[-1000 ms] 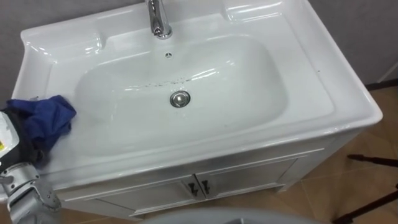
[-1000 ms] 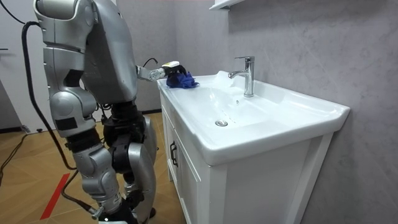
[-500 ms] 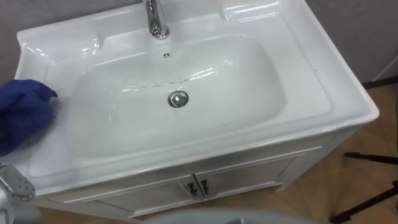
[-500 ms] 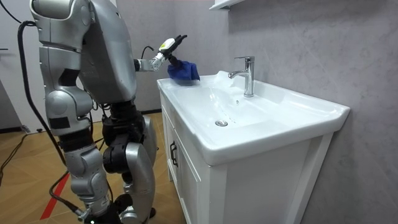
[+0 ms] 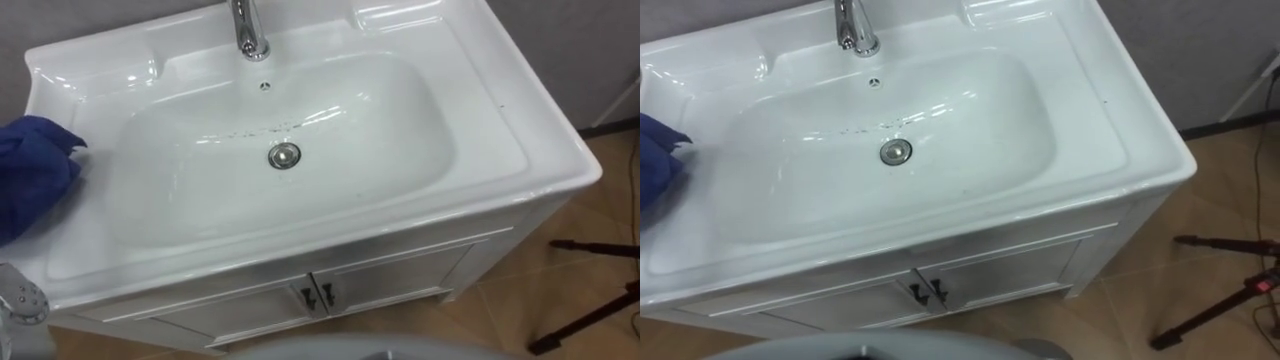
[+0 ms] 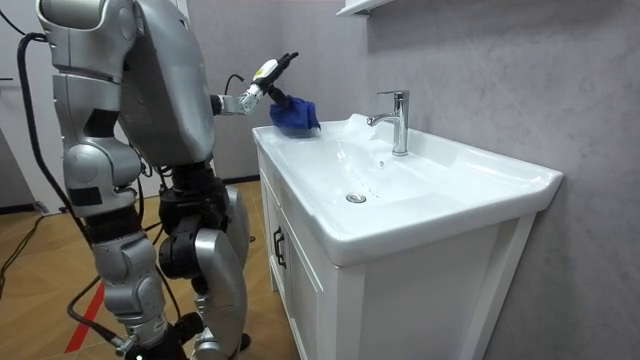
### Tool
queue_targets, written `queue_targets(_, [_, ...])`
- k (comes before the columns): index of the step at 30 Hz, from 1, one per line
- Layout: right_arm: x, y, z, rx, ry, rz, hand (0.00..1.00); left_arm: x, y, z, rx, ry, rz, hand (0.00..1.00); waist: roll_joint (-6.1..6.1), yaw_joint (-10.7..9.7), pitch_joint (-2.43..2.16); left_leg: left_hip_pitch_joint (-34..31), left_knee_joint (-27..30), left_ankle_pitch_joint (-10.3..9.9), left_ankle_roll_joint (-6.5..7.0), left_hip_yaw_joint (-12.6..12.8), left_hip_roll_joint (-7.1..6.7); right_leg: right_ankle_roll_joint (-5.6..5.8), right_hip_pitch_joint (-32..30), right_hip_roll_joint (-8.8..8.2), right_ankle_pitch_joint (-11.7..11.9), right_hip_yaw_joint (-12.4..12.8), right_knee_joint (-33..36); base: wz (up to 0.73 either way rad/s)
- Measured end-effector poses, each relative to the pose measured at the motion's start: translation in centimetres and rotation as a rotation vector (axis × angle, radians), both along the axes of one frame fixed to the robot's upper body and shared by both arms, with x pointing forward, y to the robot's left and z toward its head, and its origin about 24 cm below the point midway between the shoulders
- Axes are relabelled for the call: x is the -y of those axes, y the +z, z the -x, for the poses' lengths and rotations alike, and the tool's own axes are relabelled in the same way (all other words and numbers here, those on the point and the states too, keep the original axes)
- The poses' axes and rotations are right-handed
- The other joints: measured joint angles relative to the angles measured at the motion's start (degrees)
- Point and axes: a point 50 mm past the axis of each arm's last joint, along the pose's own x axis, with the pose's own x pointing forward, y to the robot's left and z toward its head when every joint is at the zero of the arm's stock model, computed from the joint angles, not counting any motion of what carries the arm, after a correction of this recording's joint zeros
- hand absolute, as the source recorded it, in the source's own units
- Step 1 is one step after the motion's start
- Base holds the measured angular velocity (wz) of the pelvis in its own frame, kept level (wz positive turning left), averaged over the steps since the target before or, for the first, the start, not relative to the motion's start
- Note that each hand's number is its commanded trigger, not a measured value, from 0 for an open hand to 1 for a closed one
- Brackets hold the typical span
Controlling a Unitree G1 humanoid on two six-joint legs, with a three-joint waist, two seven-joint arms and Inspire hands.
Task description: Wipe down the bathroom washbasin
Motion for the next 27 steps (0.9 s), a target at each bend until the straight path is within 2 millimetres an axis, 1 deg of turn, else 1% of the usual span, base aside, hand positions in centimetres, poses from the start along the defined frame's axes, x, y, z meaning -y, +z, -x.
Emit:
queue_targets(2, [0.0,0.0,0.0,0.002,0.0,0.0,0.0,0.0,0.0,0.0,0.008,0.001,0.01,0.0,-0.09,0.0,-0.08,0.1,0.0,0.0,0.0,0.0,0.0,0.0,0.1,0.0,0.0,0.0,0.0,0.0])
queue_targets(8, [-0.1,0.0,-0.4,0.014,0.013,-0.002,0.0,0.2,-0.5,0.1,0.058,-0.007,0.117,0.0,-0.02,0.0,-0.02,0.5,0.0,0.0,0.0,-0.1,0.0,0.01,0.7,-0.1,0.0,-0.4,-0.2,0.01])
queue_targets(11, [-0.1,-0.1,-1.2,0.033,0.014,-0.002,0.0,0.5,-0.9,0.1,0.079,-0.005,0.174,0.0,0.07,0.0,0.08,0.6,0.0,0.0,0.0,-0.4,-0.01,0.03,0.9,-0.09,0.0,-0.3,-0.2,0.0])
queue_targets(12, [-0.1,-0.1,-1.5,0.041,0.016,-0.002,0.0,0.6,-1.1,0.2,0.09,-0.002,0.202,0.0,-0.06,-0.2,0.01,0.6,0.0,0.0,0.0,-0.6,-0.01,0.03,0.9,-0.08,0.0,-0.4,-0.2,0.0])
queue_targets(14, [-0.1,-0.1,-1.9,0.052,0.018,-0.003,0.0,0.8,-1.3,0.1,0.087,-0.007,0.222,0.0,-0.18,-0.2,-0.01,0.6,0.0,0.0,0.0,-0.8,-0.01,0.03,1.0,-0.08,0.0,-0.5,-0.2,0.02])
queue_targets(16, [-0.2,-0.1,-2.1,0.067,0.01,-0.005,0.0,1.2,-1.3,-0.2,0.093,-0.032,0.235,0.0,-0.24,-0.2,0.06,0.6,0.0,0.0,0.0,-1.0,-0.01,0.03,1.1,-0.09,0.0,-0.7,-0.2,0.08])
queue_targets(18, [-0.6,-0.3,-2.3,0.086,-0.016,-0.017,0.0,1.9,-0.7,-0.6,0.143,-0.062,0.264,0.0,-0.49,-0.5,0.23,0.4,0.2,0.0,0.0,-1.6,-0.01,0.03,1.6,-0.18,0.0,-1.5,-0.7,0.2])
queue_targets(22, [-0.7,-0.3,-2.5,0.102,-0.041,-0.021,0.0,2.7,0.7,-1.1,0.248,-0.115,0.315,0.0,-0.46,-0.4,0.25,0.2,0.2,0.0,0.0,-2.1,-0.02,0.03,1.9,-0.26,0.0,-2.2,-1.1,0.13])
queue_targets(24, [-0.8,-0.3,-2.7,0.115,-0.043,-0.022,0.0,3.4,1.3,-1.7,0.298,-0.167,0.381,0.0,-0.44,-0.4,0.24,-0.1,0.3,0.0,0.01,-3.0,-0.15,0.1,1.9,-0.48,-0.1,-2.9,-1.2,0.14])
queue_targets(27, [-1.0,-0.4,-3.1,0.137,-0.055,-0.029,0.0,4.6,1.4,-2.4,0.318,-0.244,0.481,0.0,-0.43,-0.3,0.29,-0.4,0.3,0.0,0.02,-3.2,-0.3,0.24,1.8,-0.68,-0.2,-3.5,-1.2,0.11])
